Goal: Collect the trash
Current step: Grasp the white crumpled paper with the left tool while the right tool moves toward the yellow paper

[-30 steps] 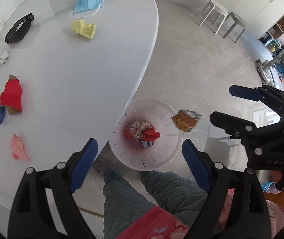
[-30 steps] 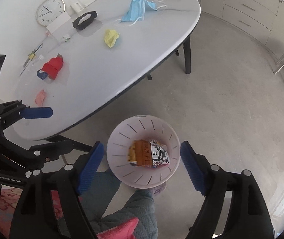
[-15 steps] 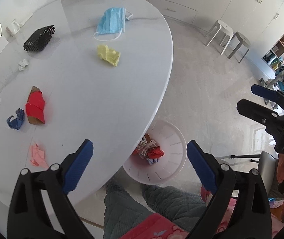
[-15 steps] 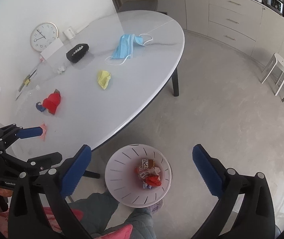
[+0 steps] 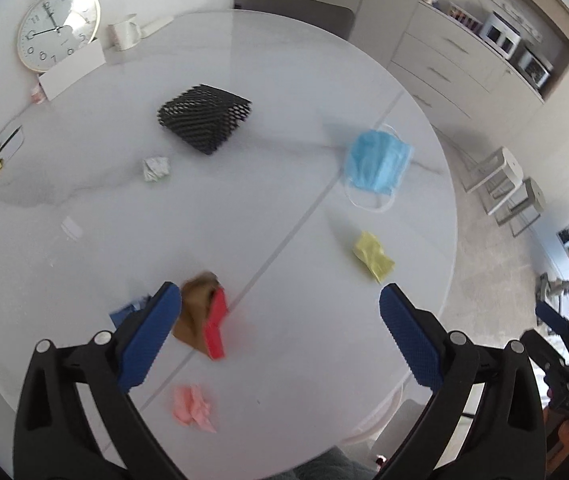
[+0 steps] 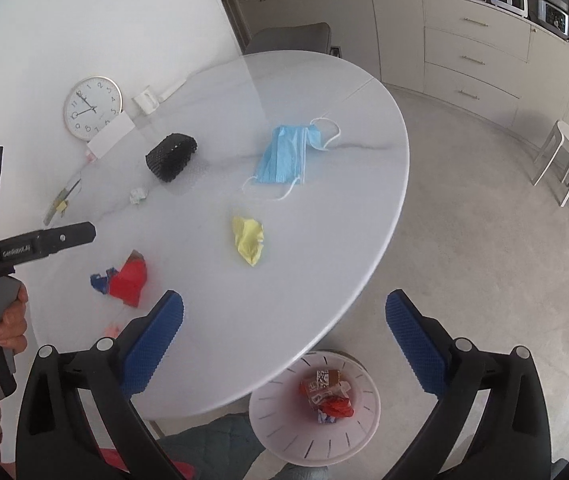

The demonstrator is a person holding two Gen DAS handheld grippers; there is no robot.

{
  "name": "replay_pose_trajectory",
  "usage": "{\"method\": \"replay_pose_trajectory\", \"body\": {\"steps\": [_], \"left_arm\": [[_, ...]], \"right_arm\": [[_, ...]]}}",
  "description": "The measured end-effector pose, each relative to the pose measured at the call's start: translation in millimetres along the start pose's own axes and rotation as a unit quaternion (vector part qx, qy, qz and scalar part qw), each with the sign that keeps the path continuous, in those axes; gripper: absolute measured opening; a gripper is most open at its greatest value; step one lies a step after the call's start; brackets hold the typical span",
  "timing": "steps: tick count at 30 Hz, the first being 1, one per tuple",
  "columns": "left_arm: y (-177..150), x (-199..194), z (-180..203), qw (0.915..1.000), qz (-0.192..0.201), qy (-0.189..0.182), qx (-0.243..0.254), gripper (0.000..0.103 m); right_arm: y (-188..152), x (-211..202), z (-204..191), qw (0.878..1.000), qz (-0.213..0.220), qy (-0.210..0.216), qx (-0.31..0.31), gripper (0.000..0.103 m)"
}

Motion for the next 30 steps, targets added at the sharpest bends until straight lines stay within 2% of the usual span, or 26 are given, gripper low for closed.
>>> {"method": "replay_pose_trajectory", "body": {"steps": [3, 7, 11, 14, 17, 22, 26, 28, 30], "left_arm": [[31.4, 24.0, -55.4, 0.9989, 0.004, 0.018, -0.044, 0.095], [54.0, 65.2, -115.2, 0.9960, -0.006, 0.033, -0.083, 0.095], [67.5, 109.1, -148.3, 0.9962, -0.019, 0.034, -0.077, 0.093], [71.5, 140.9, -155.4, 0.9973, -0.037, 0.041, -0.048, 0.085], [72.0, 169.2, -162.2, 0.9964, -0.059, 0.042, -0.044, 0.077], [70.9, 193.2, -165.4, 0.9954, -0.076, 0.039, -0.043, 0.064], [76.3, 195.3, -159.7, 0.9963, -0.066, 0.049, -0.025, 0.055], [79.0, 194.1, -152.6, 0.9965, -0.064, 0.053, -0.009, 0.035], [80.8, 192.6, -147.8, 0.9966, -0.064, 0.052, -0.004, 0.032]], "right_arm": [[24.0, 19.1, -27.9, 1.000, 0.000, 0.005, -0.001, 0.101], [53.7, 52.8, -69.7, 1.000, 0.000, 0.002, -0.021, 0.101], [78.0, 92.0, -110.9, 1.000, -0.007, 0.009, -0.029, 0.101], [86.4, 114.7, -131.0, 0.999, -0.009, 0.000, -0.044, 0.101], [84.9, 128.7, -137.5, 0.999, -0.013, -0.009, -0.048, 0.101], [71.9, 146.4, -125.3, 0.998, -0.037, -0.034, -0.033, 0.101], [63.5, 152.3, -109.4, 0.998, -0.048, -0.048, -0.010, 0.101], [61.8, 152.5, -103.4, 0.997, -0.049, -0.051, 0.000, 0.101], [60.8, 151.1, -98.0, 0.997, -0.049, -0.055, 0.004, 0.101]]}}
Point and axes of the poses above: each gripper's, at about its wrist camera, not at the fingertips, and x roughly the way its jaws point, z to its right, y to its top, the point moved 8 cm from there along x, roughly the way its jaws point, and after that the axes turned 10 degrees about x, right-handed, at the moved point
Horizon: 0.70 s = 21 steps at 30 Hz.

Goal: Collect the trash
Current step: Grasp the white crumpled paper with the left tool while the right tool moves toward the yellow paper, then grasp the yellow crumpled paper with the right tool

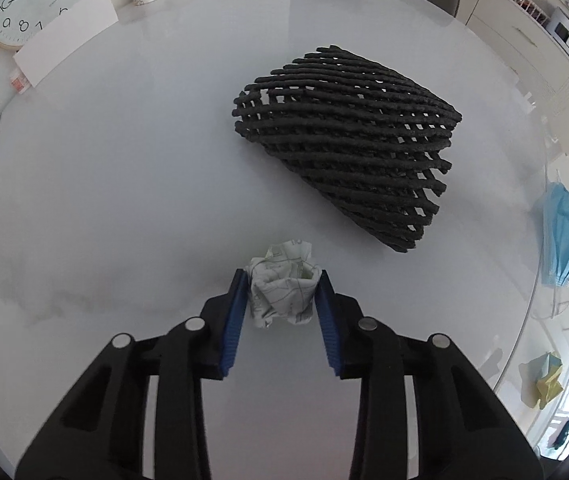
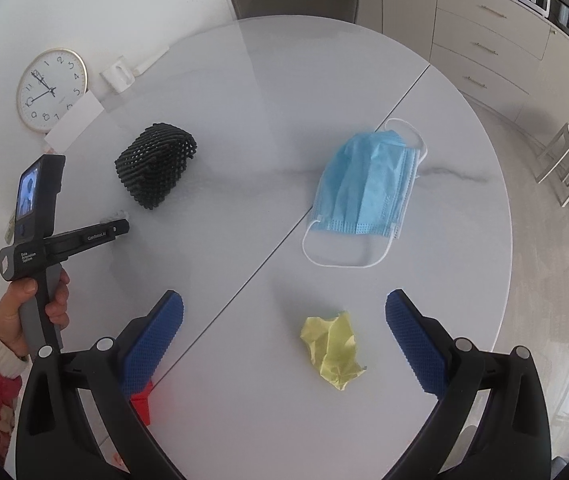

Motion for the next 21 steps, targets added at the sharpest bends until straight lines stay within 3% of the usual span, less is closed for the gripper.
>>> {"method": "replay_pose_trajectory", "body": {"steps": [6, 14, 21], "left_arm": [[0.2, -31.5, 50.5, 0.9982, 0.027, -0.022, 0.050, 0.030], [-16.1, -70.7, 149.5, 0.9868, 0.039, -0.117, 0.104, 0.030], [-34.8, -91.7, 174.4, 0.9781, 0.037, -0.146, 0.144, 0.030]], "right_arm": [[-3.6, -6.1, 21.6, 1.000, 0.007, -0.019, 0.007, 0.101], [-15.3, -2.5, 53.6, 0.999, 0.002, -0.032, 0.036, 0.101], [-24.7, 11.3, 60.0, 0.999, -0.008, -0.034, 0.039, 0.101]]}}
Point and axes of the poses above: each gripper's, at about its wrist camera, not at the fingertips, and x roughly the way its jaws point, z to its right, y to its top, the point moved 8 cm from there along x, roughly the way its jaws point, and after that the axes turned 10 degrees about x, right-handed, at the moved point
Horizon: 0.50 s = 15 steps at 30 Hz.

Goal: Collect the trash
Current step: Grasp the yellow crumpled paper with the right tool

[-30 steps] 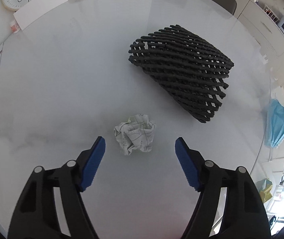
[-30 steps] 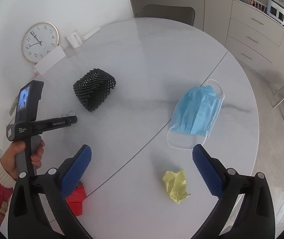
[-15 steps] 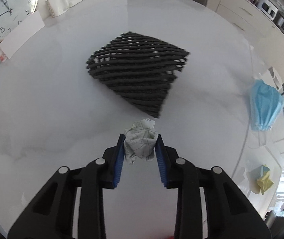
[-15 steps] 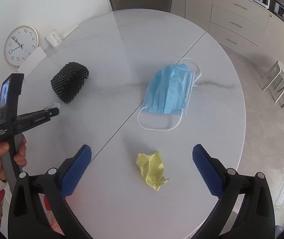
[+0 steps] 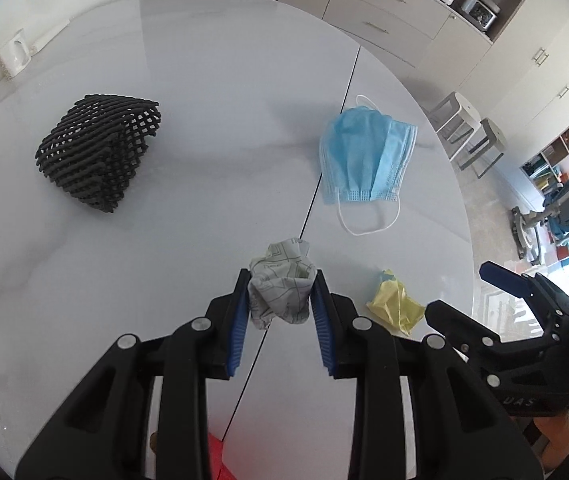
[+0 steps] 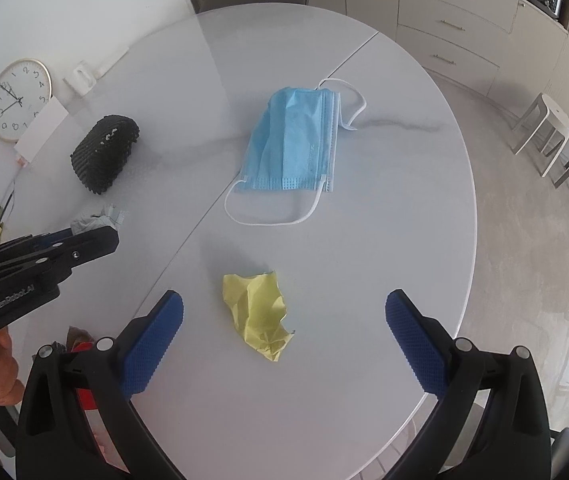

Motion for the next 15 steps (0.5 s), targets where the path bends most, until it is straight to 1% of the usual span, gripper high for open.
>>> {"method": "replay_pose_trajectory", "body": {"steps": [5, 9, 12, 15], "left_arm": [[-13.0, -4.6, -11.0, 1.0000, -0.004, 0.004, -0.002, 0.030], [-16.2, -6.4, -18.1, 0.9999, -0.003, -0.004, -0.010, 0.030], [-18.3, -5.4, -19.2, 1.0000, -0.005, -0.002, -0.006, 0.030], [-18.8, 1.0, -15.4, 0.9999, -0.014, 0.004, 0.002, 0.030]], "right_arm": [[-5.2, 7.8, -7.9, 1.000, -0.009, 0.009, -0.007, 0.101], [-7.1, 12.6, -13.4, 1.000, -0.014, 0.012, -0.018, 0.100], [-8.3, 15.2, -17.9, 0.999, -0.013, 0.017, -0.028, 0.100], [-10.8, 20.4, -15.5, 0.999, -0.014, 0.010, -0.033, 0.100]]}}
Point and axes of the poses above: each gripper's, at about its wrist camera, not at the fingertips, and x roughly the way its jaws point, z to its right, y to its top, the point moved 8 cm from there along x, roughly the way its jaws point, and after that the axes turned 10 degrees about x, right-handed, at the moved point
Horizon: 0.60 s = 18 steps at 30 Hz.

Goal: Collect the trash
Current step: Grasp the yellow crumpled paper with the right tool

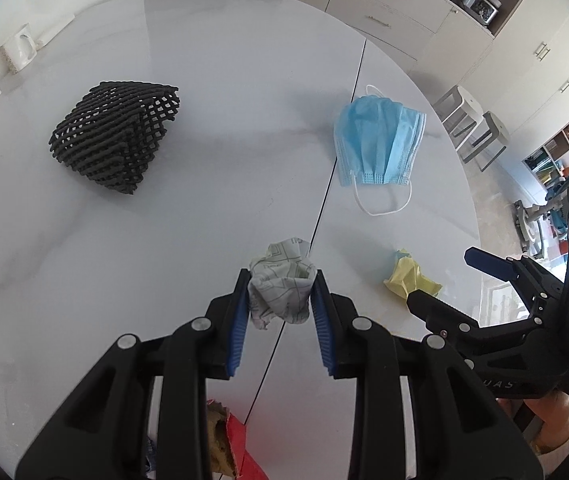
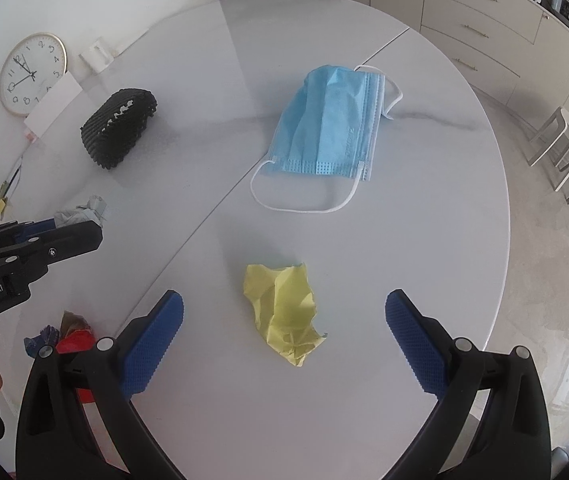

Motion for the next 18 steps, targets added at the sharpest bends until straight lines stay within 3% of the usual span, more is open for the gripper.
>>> {"method": "replay_pose_trajectory", "body": {"steps": [6, 8, 9, 18], "left_arm": [[-1.9, 23.0, 15.1, 0.9996, -0.023, 0.000, 0.015, 0.030], [-2.5, 27.9, 16.8, 0.9995, -0.028, 0.000, 0.015, 0.030], [-2.9, 29.4, 16.9, 0.9994, -0.030, 0.001, 0.016, 0.030], [-5.3, 18.2, 30.9, 0.9986, -0.031, 0.004, 0.042, 0.030]], "right_arm": [[-7.3, 21.7, -1.9, 0.999, -0.030, -0.012, -0.007, 0.075], [-10.7, 27.8, -4.8, 0.999, -0.038, -0.029, -0.026, 0.047], [-12.3, 30.2, -5.3, 0.998, -0.043, -0.032, -0.028, 0.041], [-11.4, 5.7, -1.7, 0.999, -0.027, -0.021, -0.012, 0.038]]}}
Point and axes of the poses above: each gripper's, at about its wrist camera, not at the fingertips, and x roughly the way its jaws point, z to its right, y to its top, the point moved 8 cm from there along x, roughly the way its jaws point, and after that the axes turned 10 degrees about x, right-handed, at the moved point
